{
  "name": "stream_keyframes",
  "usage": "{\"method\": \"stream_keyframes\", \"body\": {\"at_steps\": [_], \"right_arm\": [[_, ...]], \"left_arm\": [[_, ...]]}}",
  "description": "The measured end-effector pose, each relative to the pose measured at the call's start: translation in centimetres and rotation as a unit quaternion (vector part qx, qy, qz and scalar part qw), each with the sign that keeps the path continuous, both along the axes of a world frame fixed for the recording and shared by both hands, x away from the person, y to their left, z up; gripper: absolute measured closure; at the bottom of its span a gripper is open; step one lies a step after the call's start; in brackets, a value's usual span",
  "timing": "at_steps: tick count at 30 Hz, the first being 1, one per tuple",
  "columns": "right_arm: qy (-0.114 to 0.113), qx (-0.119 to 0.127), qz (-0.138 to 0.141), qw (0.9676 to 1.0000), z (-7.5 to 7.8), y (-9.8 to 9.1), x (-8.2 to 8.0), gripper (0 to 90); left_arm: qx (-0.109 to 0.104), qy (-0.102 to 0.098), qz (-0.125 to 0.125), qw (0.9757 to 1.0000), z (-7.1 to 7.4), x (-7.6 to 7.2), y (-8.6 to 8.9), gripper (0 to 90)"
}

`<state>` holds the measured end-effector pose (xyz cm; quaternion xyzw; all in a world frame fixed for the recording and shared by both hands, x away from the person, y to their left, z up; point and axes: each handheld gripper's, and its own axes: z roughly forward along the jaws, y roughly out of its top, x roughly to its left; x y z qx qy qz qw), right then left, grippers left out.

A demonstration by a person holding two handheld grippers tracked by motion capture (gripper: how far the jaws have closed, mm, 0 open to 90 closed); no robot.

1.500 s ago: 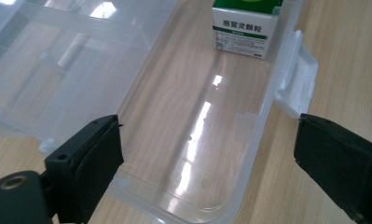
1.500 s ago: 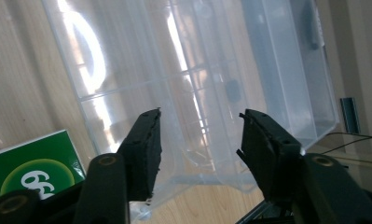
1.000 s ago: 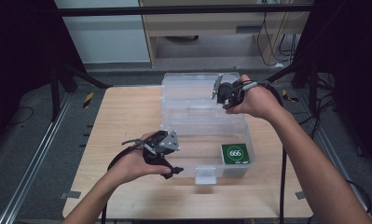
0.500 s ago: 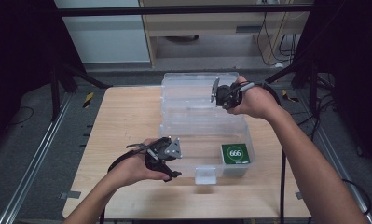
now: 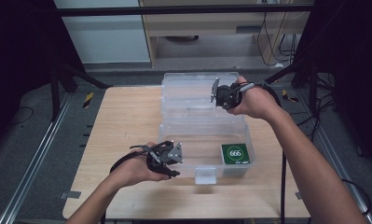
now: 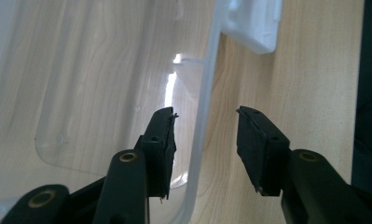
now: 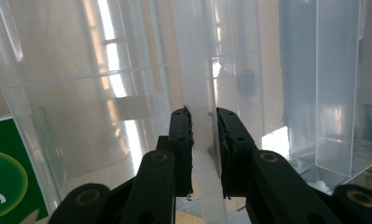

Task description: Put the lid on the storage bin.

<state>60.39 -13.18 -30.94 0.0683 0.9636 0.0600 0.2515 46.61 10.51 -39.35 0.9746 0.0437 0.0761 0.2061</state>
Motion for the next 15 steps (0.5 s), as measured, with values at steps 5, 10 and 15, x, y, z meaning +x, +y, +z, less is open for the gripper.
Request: {"method": "stream_keyframes", "body": {"at_steps": [5, 10, 15], "right_arm": [[0.000, 0.003, 0.000, 1.0000, -0.01, -0.15, 0.00, 77.1], [0.000, 0.004, 0.002, 1.0000, -0.02, -0.22, 0.05, 77.1], [0.004, 0.003, 0.004, 1.0000, 0.05, -0.05, 0.12, 77.3]], "left_arm": [[0.005, 0.000, -0.002, 1.0000, -0.23, 0.39, -0.14, 71.3], [0.015, 0.003, -0.002, 0.9999, -0.50, 0.58, -0.15, 80.0], [0.007, 0.010, 0.009, 0.9999, -0.57, 0.59, -0.05, 81.5]]}}
